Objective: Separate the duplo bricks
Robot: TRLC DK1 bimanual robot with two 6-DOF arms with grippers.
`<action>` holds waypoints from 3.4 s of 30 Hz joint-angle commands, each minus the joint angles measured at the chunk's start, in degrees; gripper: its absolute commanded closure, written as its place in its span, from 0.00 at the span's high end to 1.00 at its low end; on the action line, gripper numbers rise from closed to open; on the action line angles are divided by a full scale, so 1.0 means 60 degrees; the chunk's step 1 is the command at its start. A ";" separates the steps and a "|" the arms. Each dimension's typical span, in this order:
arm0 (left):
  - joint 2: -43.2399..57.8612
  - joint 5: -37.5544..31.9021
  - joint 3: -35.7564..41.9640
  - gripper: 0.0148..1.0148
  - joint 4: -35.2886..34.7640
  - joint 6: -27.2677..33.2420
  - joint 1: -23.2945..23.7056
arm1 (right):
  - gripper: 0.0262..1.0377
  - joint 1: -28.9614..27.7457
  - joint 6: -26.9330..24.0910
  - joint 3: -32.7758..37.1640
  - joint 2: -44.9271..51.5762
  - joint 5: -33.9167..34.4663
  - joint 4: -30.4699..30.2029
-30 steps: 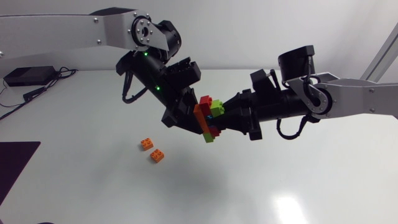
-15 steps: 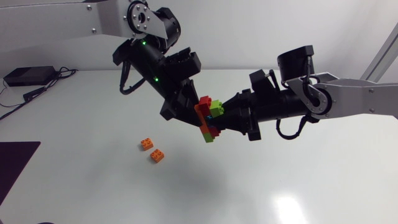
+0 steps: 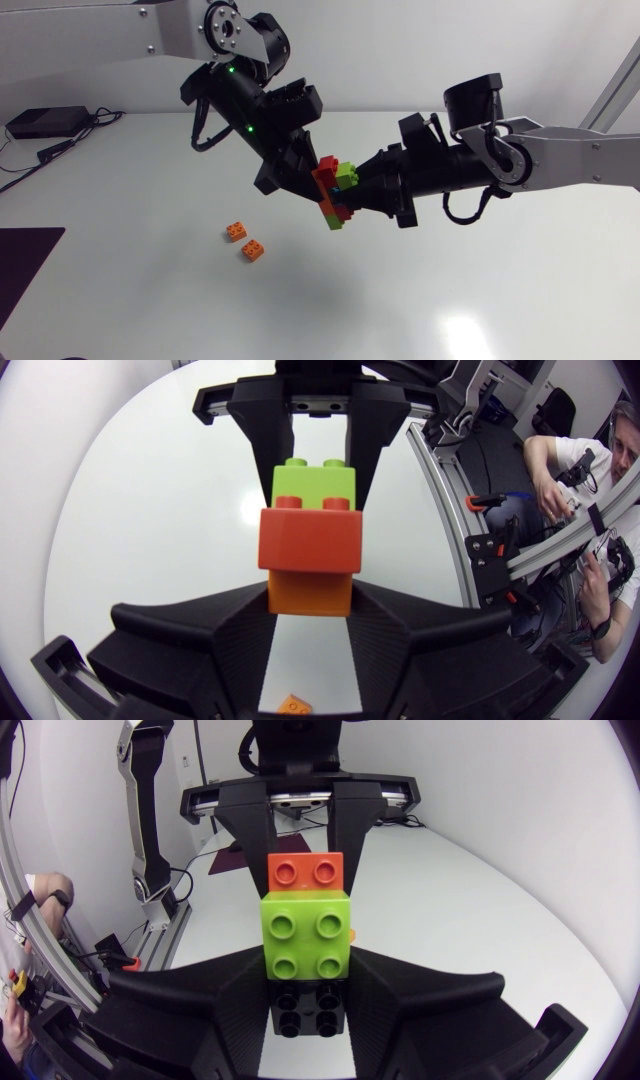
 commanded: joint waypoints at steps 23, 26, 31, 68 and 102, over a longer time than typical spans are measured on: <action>-0.0524 0.0826 -0.1882 0.35 0.1615 -0.0068 0.0869 | 0.13 -0.1092 -0.0285 0.0698 0.0295 -0.1672 -0.1273; -0.0451 0.1090 -0.2907 0.35 0.3153 -0.0551 0.1192 | 0.13 -0.1561 -0.0343 0.0698 0.0002 -0.1599 -0.1273; 0.0208 0.1486 -0.3815 0.35 0.5629 -0.1855 0.1660 | 0.13 -0.2147 -0.0358 0.0786 -0.0379 -0.1599 -0.1360; 0.2289 -0.0170 -0.5500 0.48 1.0360 -0.4594 0.1060 | 0.13 -0.2235 -0.0695 0.0420 -0.0598 -0.1628 -0.1419; -0.0685 0.2145 -0.2160 0.93 0.2084 -0.0830 0.0137 | 0.13 -0.1620 -0.0417 -0.0005 -0.0803 -0.2537 -0.1565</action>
